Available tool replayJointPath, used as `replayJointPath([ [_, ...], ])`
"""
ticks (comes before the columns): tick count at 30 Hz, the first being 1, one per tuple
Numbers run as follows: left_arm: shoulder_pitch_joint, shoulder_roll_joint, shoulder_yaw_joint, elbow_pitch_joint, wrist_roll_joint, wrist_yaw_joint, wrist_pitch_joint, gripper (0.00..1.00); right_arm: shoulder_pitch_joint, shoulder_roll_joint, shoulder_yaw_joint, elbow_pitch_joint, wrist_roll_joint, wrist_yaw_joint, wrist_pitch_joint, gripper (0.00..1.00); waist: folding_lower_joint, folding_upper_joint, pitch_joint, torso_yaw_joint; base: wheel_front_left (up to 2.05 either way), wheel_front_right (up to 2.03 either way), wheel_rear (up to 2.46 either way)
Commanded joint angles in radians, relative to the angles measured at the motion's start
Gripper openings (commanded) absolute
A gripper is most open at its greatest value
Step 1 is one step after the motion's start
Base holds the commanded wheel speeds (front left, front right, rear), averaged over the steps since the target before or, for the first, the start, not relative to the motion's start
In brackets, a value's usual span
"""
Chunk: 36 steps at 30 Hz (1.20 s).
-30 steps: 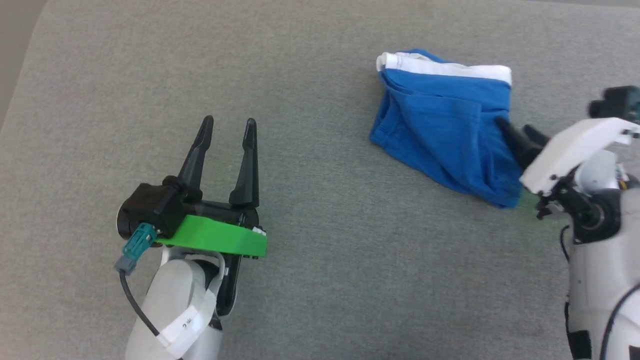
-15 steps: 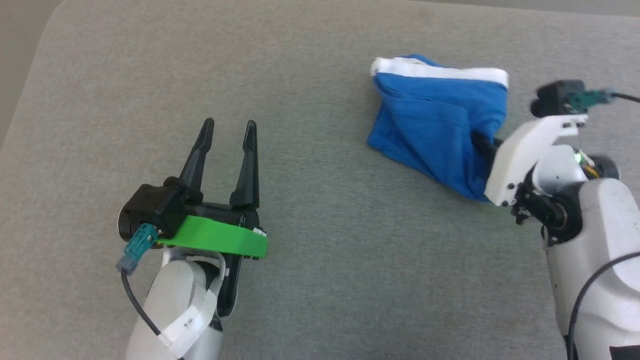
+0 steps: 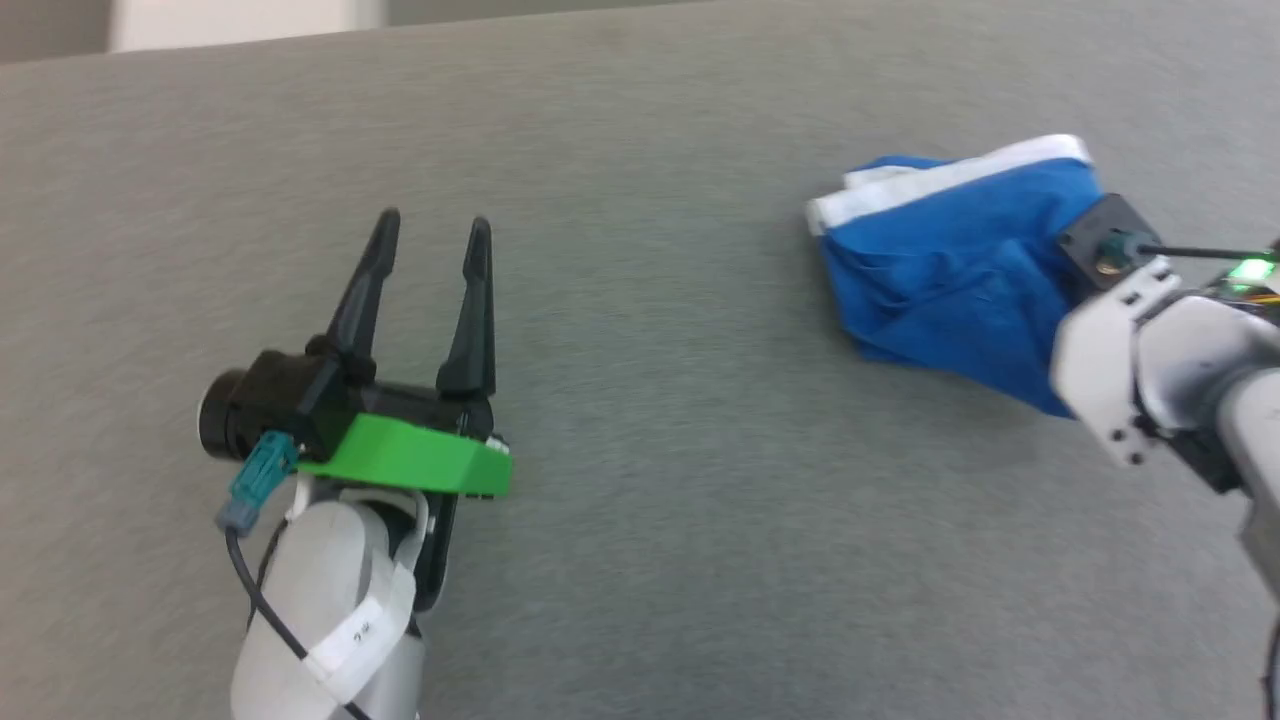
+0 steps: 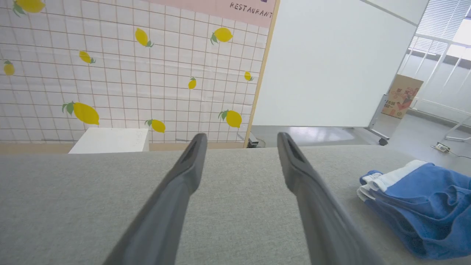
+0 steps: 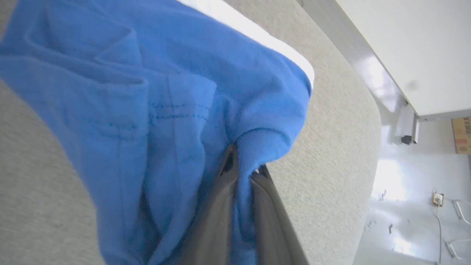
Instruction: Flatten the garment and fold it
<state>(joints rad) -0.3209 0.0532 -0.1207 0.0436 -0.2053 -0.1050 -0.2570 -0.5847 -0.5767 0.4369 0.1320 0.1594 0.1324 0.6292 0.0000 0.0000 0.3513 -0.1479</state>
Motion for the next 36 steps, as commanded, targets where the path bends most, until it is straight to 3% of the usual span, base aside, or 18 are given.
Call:
replayJointPath([
  [1, -0.025, 0.005, -0.001, -0.003, 0.014, -0.007, -0.005, 1.00, -0.013, -0.024, 0.002, 0.010, -0.015, -0.002, -0.018, 0.00, 0.0000, 0.0000, 0.050, -0.139, 0.00, 0.00, 0.00],
  [7, -0.063, 0.033, -0.016, -0.009, 0.042, -0.015, -0.005, 1.00, -0.014, -0.082, -0.074, 0.104, -0.074, -0.002, -0.090, 0.00, 0.0000, 0.0000, 0.122, -0.223, 0.00, 0.00, 0.00],
  [12, -0.091, 0.066, -0.026, -0.015, 0.056, -0.018, -0.005, 1.00, -0.027, -0.075, -0.178, 0.216, -0.120, -0.002, -0.168, 0.00, 0.0000, 0.0000, 0.178, -0.254, 0.00, 0.00, 0.00],
  [19, -0.124, 0.095, -0.044, -0.029, 0.066, -0.020, 0.016, 1.00, -0.082, -0.016, -0.344, 0.386, -0.214, -0.002, -0.292, 0.00, 0.0000, 0.0000, 0.238, -0.243, 0.00, 0.00, 0.00],
  [28, -0.136, 0.113, -0.054, -0.059, 0.068, -0.016, 0.038, 1.00, -0.173, 0.026, -0.483, 0.523, -0.358, -0.002, -0.392, 0.00, 0.0000, 0.0000, 0.265, -0.208, 0.00, 0.00, 0.00],
  [29, -0.134, 0.112, -0.056, -0.057, 0.066, -0.016, 0.037, 1.00, -0.177, 0.033, -0.503, 0.533, -0.371, -0.002, -0.403, 0.16, 0.0000, 0.0000, 0.261, -0.203, 0.00, 0.00, 0.00],
  [30, -0.132, 0.110, -0.058, -0.053, 0.064, -0.014, 0.035, 1.00, -0.179, 0.038, -0.522, 0.544, -0.388, -0.002, -0.412, 1.00, 0.0000, 0.0000, 0.253, -0.197, 0.00, 0.00, 0.00],
  [36, -0.114, 0.081, -0.069, -0.010, 0.041, -0.010, 0.014, 1.00, -0.151, 0.060, -0.620, 0.587, -0.434, -0.002, -0.443, 1.00, 0.0000, 0.0000, 0.172, -0.159, 0.00, 0.00, 0.00],
])
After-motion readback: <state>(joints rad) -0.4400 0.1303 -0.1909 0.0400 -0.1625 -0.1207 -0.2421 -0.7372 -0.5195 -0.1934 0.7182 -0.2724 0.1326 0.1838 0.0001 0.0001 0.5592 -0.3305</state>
